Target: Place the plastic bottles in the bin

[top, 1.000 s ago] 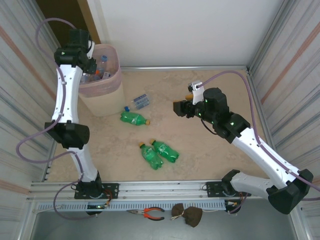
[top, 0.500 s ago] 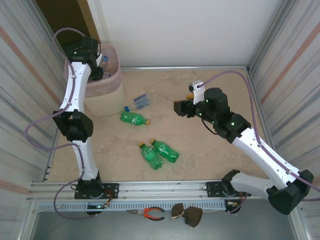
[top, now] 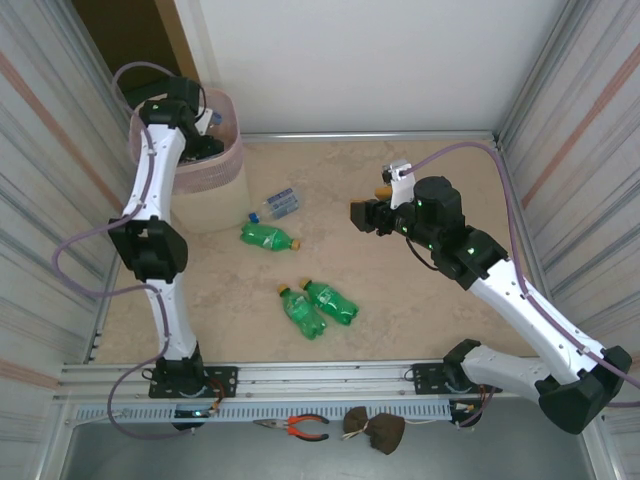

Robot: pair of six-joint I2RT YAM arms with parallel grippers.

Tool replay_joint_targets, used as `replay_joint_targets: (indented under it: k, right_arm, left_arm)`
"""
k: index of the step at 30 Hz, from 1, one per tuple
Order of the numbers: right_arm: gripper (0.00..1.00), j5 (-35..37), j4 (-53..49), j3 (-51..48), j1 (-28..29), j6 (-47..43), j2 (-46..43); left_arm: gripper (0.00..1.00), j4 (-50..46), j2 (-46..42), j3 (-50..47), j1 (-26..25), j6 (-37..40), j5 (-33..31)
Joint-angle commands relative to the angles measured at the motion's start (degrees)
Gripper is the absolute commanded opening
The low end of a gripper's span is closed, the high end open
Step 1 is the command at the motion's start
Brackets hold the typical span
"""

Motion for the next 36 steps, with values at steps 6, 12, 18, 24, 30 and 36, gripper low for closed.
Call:
replay_joint_targets:
  k: [6, 12, 18, 24, 30, 36]
  right_arm:
    - [0.68, -1.0, -0.6, 0.0, -0.5, 0.9, -1.7]
    - [0.68, -3.5, -1.8, 1.0, -0.5, 0.8, -1.0]
    - [0.68, -6.2, -5.2, 2.8, -0.3, -0.4, 1.1]
    - [0.68, -8.9, -11.2, 4.9, 1.6, -3.4, 4.0]
    - [0.67, -6.9, -20.4, 8.1, 5.7, -5.8, 8.6]
    - [0.67, -3.8, -28.3, 9.3, 10.8, -6.2, 11.8]
  left_arm:
    - [0.83, 0.7, -9.3, 2.2, 0.0, -2.6, 6.9]
    - [0.78, 1.5, -13.3, 1.8, 0.3, -4.8, 12.9]
    - [0.77, 4.9, -18.8, -3.2, 0.3, -7.6, 20.2]
    - [0.78, 9.2, -24.4, -9.7, 0.3, -10.3, 25.3]
    - [0.78, 15.2, -29.9, -18.1, 0.3, -13.6, 30.1]
    - [0.79, 22.0, -35.5, -26.7, 0.3, -17.5, 34.0]
